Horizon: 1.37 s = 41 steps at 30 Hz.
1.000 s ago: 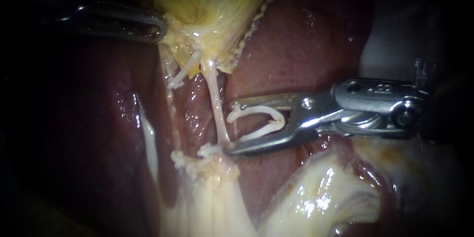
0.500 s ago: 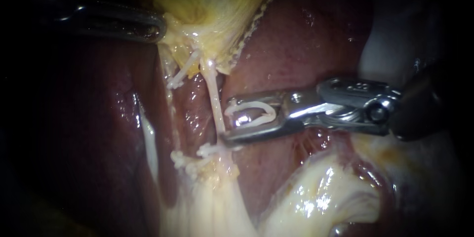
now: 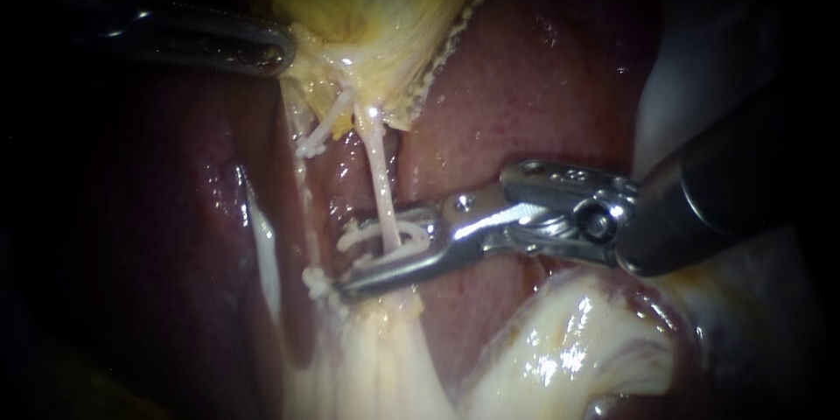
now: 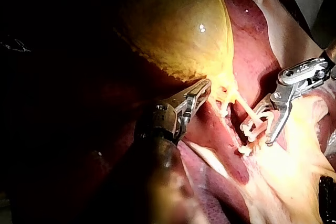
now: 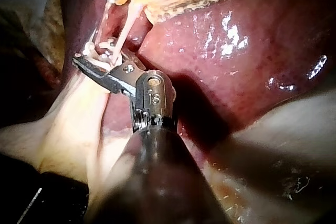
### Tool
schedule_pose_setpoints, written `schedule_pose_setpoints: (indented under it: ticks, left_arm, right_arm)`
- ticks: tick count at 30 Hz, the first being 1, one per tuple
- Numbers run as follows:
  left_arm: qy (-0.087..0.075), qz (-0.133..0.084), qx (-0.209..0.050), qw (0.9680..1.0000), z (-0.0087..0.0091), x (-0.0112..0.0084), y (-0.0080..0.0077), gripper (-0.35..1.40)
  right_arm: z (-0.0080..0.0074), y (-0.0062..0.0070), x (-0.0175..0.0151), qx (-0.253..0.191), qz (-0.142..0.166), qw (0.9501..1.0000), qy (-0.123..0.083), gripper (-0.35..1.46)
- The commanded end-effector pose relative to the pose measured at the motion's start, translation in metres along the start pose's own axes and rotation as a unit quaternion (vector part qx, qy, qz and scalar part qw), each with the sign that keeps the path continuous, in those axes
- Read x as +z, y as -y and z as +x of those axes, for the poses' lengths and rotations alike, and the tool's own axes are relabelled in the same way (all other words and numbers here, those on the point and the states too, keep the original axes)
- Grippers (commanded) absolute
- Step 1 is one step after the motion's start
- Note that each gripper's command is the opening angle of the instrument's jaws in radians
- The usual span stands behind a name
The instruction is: Clipping second clip right tube
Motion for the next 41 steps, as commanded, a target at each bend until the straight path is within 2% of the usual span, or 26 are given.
schedule_pose_setpoints:
  ticks: [1, 5, 10, 19, 23, 27, 41]
  left_arm:
    - [0.0, 0.0, 0.0, 1.0, 0.0, 0.0, 0.0, -0.35]
    - [0.0, 0.0, 0.0, 1.0, 0.0, -0.0001, 0.0, -0.35]
    - [0.0, 0.0, 0.0, 1.0, 0.0, -0.0001, 0.0, -0.35]
    - [0.0, 0.0, 0.0, 1.0, 0.0, 0.0, 0.0, -0.35]
    - [0.0, 0.0, 0.0, 1.0, 0.0, 0.0, 0.0, -0.35]
    - [0.0, 0.0, 0.0, 1.0, 0.0, 0.0, 0.0, -0.35]
    - [0.0, 0.0, 0.0, 1.0, 0.0, 0.0, 0.0, -0.35]
  right_arm:
    - [0.0001, 0.0005, 0.0, 0.002, 0.004, 1.0, -0.003, 0.49]
    - [0.0001, 0.0018, -0.0001, 0.01, 0.016, 0.9998, -0.011, 0.48]
    - [0.0005, 0.0017, -0.0008, 0.018, 0.017, 0.9996, -0.011, 0.42]
    - [0.001, 0.0003, -0.0017, 0.046, 0.018, 0.9987, -0.011, -0.03]
    - [0.0011, 0.0001, -0.0017, 0.049, 0.019, 0.9985, -0.012, -0.14]
    - [0.0011, 0.0, -0.0017, 0.049, 0.019, 0.9985, -0.012, -0.35]
    - [0.001, -0.0002, -0.0018, 0.049, 0.019, 0.9986, -0.011, -0.35]
